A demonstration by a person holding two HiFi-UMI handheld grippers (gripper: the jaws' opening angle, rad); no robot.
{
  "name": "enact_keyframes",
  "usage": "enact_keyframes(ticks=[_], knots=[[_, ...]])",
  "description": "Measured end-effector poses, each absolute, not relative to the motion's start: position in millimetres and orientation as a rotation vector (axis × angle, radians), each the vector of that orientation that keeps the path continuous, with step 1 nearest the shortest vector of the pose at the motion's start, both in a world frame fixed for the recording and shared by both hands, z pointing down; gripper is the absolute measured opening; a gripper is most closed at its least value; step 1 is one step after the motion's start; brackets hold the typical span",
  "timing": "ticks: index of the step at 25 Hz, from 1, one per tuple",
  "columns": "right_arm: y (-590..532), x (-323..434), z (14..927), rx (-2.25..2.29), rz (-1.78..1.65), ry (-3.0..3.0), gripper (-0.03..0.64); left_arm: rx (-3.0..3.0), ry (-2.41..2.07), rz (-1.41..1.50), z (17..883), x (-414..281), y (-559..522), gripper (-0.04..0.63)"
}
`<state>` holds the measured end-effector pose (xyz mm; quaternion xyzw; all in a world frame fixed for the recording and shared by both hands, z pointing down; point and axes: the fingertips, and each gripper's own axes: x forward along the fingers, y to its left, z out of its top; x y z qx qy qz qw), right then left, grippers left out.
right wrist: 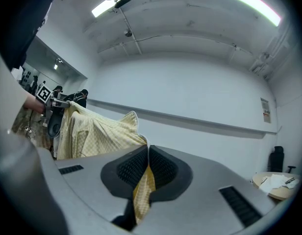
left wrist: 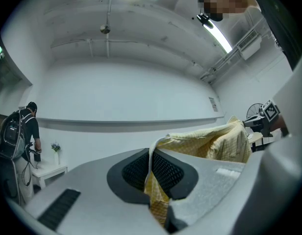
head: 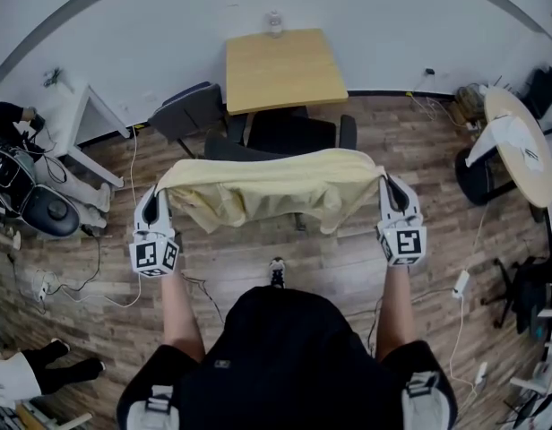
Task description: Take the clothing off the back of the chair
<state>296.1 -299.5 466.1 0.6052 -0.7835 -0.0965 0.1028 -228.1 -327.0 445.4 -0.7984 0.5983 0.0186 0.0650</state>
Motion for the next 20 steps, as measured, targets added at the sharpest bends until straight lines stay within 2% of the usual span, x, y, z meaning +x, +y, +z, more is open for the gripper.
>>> enact_keyframes(ticks=[20], knots=[[-242,295,483,1.766,-0.268,-2.318,0.005,-2.418,1.829,0.014,462,-226,-263,0.006]])
